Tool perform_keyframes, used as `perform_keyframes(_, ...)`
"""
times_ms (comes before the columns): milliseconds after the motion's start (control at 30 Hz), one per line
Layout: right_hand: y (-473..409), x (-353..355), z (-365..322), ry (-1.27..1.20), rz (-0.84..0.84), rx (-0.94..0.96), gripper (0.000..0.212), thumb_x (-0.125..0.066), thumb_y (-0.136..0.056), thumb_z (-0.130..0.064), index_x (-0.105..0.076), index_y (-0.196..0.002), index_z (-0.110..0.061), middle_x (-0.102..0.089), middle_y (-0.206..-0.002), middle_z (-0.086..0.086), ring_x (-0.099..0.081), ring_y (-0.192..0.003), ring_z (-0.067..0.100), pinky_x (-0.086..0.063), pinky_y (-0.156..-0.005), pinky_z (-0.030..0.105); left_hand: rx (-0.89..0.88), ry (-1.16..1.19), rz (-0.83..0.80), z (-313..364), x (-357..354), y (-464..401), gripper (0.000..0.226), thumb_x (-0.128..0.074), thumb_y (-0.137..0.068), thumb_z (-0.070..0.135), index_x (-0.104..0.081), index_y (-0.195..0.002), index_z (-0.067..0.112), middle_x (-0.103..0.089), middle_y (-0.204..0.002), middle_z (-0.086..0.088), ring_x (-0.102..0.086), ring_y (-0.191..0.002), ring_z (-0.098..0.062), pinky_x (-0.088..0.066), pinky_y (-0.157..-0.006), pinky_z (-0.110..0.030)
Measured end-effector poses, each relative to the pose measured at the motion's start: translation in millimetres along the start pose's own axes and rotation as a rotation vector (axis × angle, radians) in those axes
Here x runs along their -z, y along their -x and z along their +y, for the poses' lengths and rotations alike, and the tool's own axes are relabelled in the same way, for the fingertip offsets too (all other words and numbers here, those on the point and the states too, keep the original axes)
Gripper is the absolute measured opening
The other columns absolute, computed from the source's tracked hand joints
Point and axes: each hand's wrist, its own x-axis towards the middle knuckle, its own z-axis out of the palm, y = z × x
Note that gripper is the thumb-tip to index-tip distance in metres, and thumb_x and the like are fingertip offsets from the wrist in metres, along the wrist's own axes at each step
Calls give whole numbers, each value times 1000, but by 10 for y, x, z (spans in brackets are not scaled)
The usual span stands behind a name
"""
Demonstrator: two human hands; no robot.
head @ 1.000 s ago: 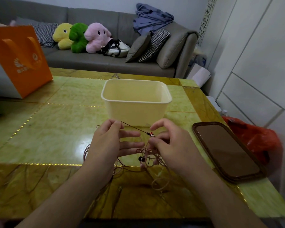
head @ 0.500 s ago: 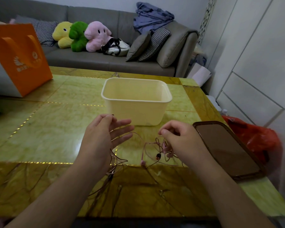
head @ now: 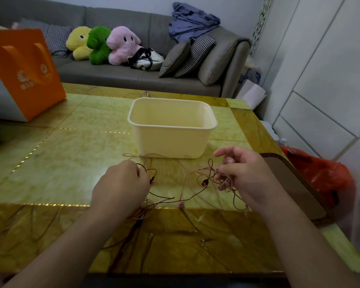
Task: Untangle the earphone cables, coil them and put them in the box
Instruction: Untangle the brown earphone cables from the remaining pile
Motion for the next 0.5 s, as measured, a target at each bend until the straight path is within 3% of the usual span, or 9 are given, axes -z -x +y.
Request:
perform_keyframes(67, 5, 4, -17, -71, -23, -14, 34, -58, -89, 22, -70, -110, -2, -44, -71, -2, -65, -65, 24, -49, -56, 40, -23, -150, -11, -24, -39, 0, 29, -53, -96, 25, -51, -73, 8, -55, -65, -3, -50, -57, -26, -34, -51, -30)
perform_keyframes(167, 27, -3, -55, -138, -59, -19, 34, -55, -90, 23, -68, -112, 1, -44, -72, -2, -63, -64, 22, -47, -56, 40, -115, -237, 16, 45, -76, 86, 12, -58, -95, 23, -49, -100, 17, -48, -94, 1, -48, -87, -25, -38, -65, -35)
perform_keyframes(267, 44, -30, -81, -161, -86, -15, 35, -54, -89, 24, -67, -111, 0, -43, -73, -2, -62, -63, 22, -44, -54, 39, -349, -41, 115, 179, -143, 195, 27, -64, -92, 19, -53, -116, 20, -53, -113, 1, -54, -102, -23, -40, -73, -32)
perform_keyframes(367, 62, -67, -84, -176, -130, -14, 35, -53, -89, 23, -67, -111, 0, -42, -73, -2, -61, -63, 22, -44, -52, 37, -597, 172, 44, 307, -197, 270, 30, -71, -92, 25, -59, -119, 26, -55, -116, 11, -55, -107, -10, -46, -85, -27)
perform_keyframes(433, 81, -101, -77, -191, -158, -19, 34, -53, -89, 23, -67, -109, 0, -42, -73, -2, -60, -63, 21, -44, -52, 37, -608, 262, -70, 350, -259, 308, 32, -72, -94, 32, -60, -123, 30, -55, -118, 18, -54, -108, 0, -47, -90, -21)
perform_keyframes(500, 97, -138, -71, -203, -178, -21, 32, -55, -87, 21, -67, -108, 0, -42, -72, -2, -60, -63, 21, -45, -51, 36, -540, 324, -80, 376, -310, 346, 22, -73, -94, 36, -60, -111, 31, -59, -107, 19, -56, -99, 1, -49, -82, -22)
